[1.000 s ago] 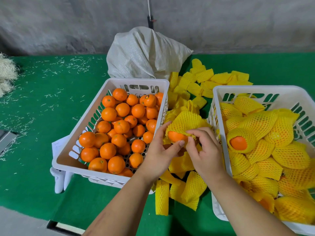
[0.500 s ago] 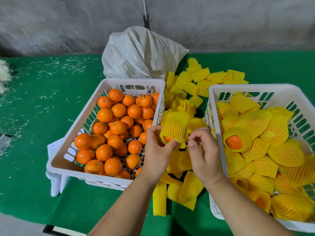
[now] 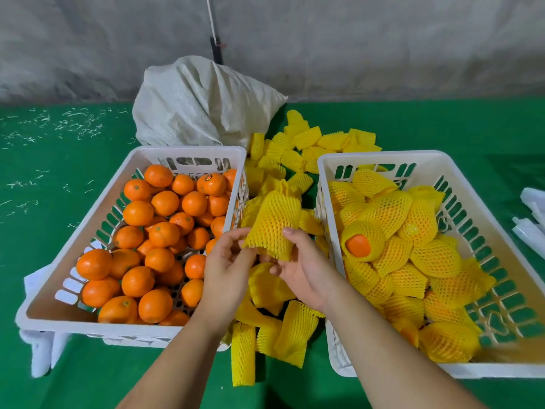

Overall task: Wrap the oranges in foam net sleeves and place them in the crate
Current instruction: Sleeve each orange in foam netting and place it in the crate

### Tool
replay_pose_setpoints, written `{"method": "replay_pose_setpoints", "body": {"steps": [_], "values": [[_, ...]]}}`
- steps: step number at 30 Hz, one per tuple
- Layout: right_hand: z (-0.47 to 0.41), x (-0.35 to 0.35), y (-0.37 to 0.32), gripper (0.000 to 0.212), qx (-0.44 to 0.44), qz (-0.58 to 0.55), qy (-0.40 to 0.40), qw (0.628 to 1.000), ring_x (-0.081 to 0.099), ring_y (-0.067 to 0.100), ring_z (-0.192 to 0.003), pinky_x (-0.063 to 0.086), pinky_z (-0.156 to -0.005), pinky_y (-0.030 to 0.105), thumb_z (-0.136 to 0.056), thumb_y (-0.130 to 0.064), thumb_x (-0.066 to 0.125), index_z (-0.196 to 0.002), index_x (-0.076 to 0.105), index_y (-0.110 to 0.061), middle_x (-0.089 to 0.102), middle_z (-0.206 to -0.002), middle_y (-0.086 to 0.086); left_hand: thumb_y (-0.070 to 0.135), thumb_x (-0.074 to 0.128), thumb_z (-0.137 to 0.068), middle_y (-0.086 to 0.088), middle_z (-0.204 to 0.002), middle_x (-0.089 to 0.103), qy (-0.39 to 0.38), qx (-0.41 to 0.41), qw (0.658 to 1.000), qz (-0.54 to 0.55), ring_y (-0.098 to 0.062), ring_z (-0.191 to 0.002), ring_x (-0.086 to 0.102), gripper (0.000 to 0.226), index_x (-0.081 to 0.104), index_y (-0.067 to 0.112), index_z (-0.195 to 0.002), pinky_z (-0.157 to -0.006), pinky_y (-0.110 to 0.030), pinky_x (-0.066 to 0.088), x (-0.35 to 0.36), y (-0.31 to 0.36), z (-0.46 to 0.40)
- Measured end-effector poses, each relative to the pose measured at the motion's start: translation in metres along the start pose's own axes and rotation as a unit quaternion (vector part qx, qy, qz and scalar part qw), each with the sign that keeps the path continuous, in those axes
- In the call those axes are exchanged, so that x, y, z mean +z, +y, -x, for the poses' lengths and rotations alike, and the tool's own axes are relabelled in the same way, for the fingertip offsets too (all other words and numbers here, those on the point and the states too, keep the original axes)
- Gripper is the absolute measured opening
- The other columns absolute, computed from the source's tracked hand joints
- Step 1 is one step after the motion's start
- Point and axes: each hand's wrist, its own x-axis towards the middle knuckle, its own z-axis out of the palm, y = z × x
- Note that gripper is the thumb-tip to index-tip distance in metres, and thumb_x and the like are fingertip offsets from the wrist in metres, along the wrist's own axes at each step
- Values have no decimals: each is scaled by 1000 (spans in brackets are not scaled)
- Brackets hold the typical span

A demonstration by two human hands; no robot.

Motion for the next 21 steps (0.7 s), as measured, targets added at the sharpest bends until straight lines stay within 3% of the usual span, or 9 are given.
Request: {"method": "replay_pose_setpoints", "body": {"steps": [3, 5, 8, 10, 12, 15, 16, 18, 21], "values": [[-1, 0, 2, 69, -8, -4, -16, 1000, 68, 21, -96, 51, -74, 31, -86, -43, 74, -147, 47, -23, 67, -130, 8, 1, 57, -103, 13, -74, 73, 6, 18, 1000, -22, 5, -58, 61, 30, 69, 28, -105, -51, -9, 44, 6, -1, 1], [-3, 0, 7, 75, -25, 29, -21, 999, 68, 24, -108, 53, -81, 33, -82, -37, 83, -147, 45, -31, 67, -133, 7, 1, 58, -103, 12, -79, 74, 15, 36, 999, -22, 4, -62, 63, 29, 69, 27, -104, -54, -9, 46, 7, 0, 2], [-7, -1, 11, 79, -62, 33, 9, 997, 68, 26, -116, 55, -86, 31, -76, -29, 88, -144, 47, -31, 68, -131, 7, 7, 62, -102, 14, -90, 74, 11, 69, 996, -50, 1, -76, 66, 35, 70, 41, -102, -65, -10, 50, 5, 1, 4], [-8, -1, 9, 77, -84, 36, 27, 995, 69, 27, -114, 56, -85, 33, -76, -35, 89, -142, 50, -31, 69, -130, 8, 12, 61, -103, 12, -93, 71, 1, 84, 994, -71, -3, -82, 66, 33, 67, 45, -104, -70, -14, 51, 5, -1, 5], [-9, 0, 4, 89, -98, 16, 69, 993, 68, 27, -117, 57, -89, 37, -68, -48, 93, -143, 51, -27, 68, -132, 7, 16, 62, -104, 11, -95, 64, -18, 113, 986, -119, -10, -88, 64, 26, 63, 42, -105, -75, -21, 51, 8, -3, 6], [-7, -3, -1, 114, -83, -46, 139, 986, 69, 24, -118, 58, -95, 40, -50, -62, 96, -144, 46, -23, 69, -131, 4, 18, 65, -103, 11, -95, 52, -60, 194, 954, -219, -9, -89, 57, 14, 62, 31, -107, -73, -14, 41, 21, 0, 9], [-7, -3, -3, 113, -65, -59, 139, 986, 68, 25, -119, 57, -97, 41, -54, -62, 94, -146, 43, -23, 65, -136, 6, 18, 66, -102, 11, -96, 50, -69, 206, 946, -240, -6, -90, 56, 11, 64, 25, -110, -73, -14, 40, 25, 2, 8], [-10, -4, -8, 90, -48, -85, 132, 987, 65, 27, -120, 55, -99, 44, -79, -54, 81, -150, 39, -18, 57, -143, 12, 18, 68, -101, 12, -101, 51, -89, 206, 938, -263, -4, -95, 56, 17, 69, 19, -118, -77, -15, 44, 27, 7, 4], [-23, -18, -35, 32, -112, -148, 174, 967, 66, 20, -82, 53, -76, 37, -105, -30, 53, -127, 52, -8, 64, -112, 16, 16, 68, -101, 12, -112, 54, -116, 212, 931, -275, -5, -104, 57, 23, 70, 23, -122, -86, -14, 44, 14, 13, -9]]}}
